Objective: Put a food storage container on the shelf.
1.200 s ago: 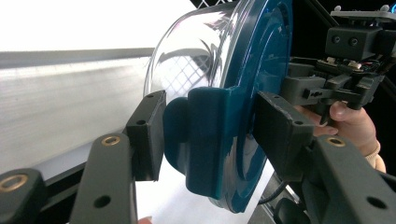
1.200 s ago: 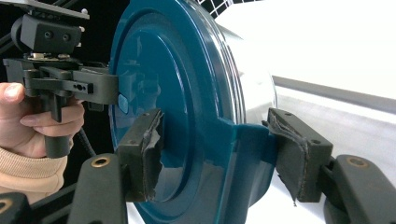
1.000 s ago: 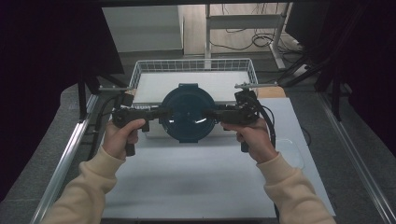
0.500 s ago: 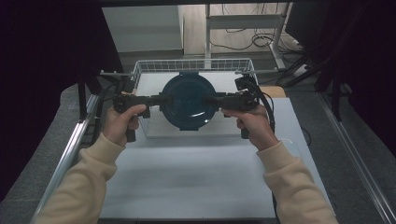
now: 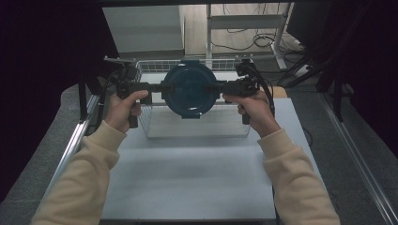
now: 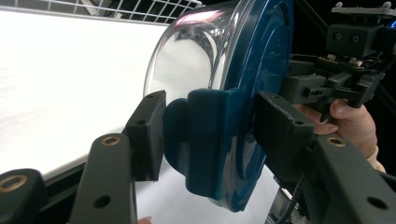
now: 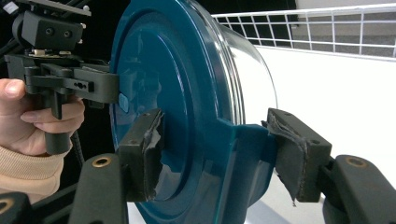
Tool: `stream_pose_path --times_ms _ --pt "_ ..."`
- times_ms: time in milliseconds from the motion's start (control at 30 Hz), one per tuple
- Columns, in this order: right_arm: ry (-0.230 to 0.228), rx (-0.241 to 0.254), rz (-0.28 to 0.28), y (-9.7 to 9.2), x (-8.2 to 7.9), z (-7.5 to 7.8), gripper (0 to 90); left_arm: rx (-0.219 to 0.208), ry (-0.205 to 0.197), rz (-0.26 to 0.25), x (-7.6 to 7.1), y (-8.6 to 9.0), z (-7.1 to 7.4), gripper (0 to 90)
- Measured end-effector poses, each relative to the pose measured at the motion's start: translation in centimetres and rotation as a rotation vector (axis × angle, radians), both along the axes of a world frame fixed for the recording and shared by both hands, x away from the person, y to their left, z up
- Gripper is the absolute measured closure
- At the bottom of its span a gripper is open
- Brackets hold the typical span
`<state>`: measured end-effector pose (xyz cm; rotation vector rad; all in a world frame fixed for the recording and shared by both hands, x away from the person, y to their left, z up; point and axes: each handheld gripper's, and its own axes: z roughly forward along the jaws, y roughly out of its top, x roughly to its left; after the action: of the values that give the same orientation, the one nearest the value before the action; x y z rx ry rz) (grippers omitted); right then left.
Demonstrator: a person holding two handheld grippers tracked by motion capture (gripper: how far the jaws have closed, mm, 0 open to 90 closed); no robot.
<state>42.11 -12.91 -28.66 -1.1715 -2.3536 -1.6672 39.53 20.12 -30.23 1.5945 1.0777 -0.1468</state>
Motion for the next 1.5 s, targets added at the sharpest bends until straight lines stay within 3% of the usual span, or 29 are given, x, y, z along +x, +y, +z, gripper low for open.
stream_pose_path --times_ms 733,867,1000,1233,1300,1500 --pt "0.027 0.027 -0.015 -0.1 4.7 0.9 39.3 -0.014 0.047 -0.006 4.8 0.1 0.7 45.1" --pt "0.045 0.032 -0.017 -0.3 5.4 0.4 39.3 -0.004 0.066 -0.006 5.5 -0.2 0.2 44.9" --pt "0.095 0.033 -0.024 -0.4 6.6 -0.8 39.3 0.004 0.105 -0.004 6.7 -0.4 -0.7 44.6" --pt "0.118 0.076 -0.052 -0.5 8.1 -1.6 39.2 -0.021 0.138 0.02 8.3 -0.3 -1.1 44.8" --pt "0.151 0.112 -0.069 -0.7 8.8 -2.2 39.5 -0.05 0.167 0.033 9.2 -0.2 -1.6 44.8" --pt "0.198 0.148 -0.107 -0.7 9.7 -2.9 38.8 -0.107 0.224 0.061 10.5 0.0 -2.5 44.2"
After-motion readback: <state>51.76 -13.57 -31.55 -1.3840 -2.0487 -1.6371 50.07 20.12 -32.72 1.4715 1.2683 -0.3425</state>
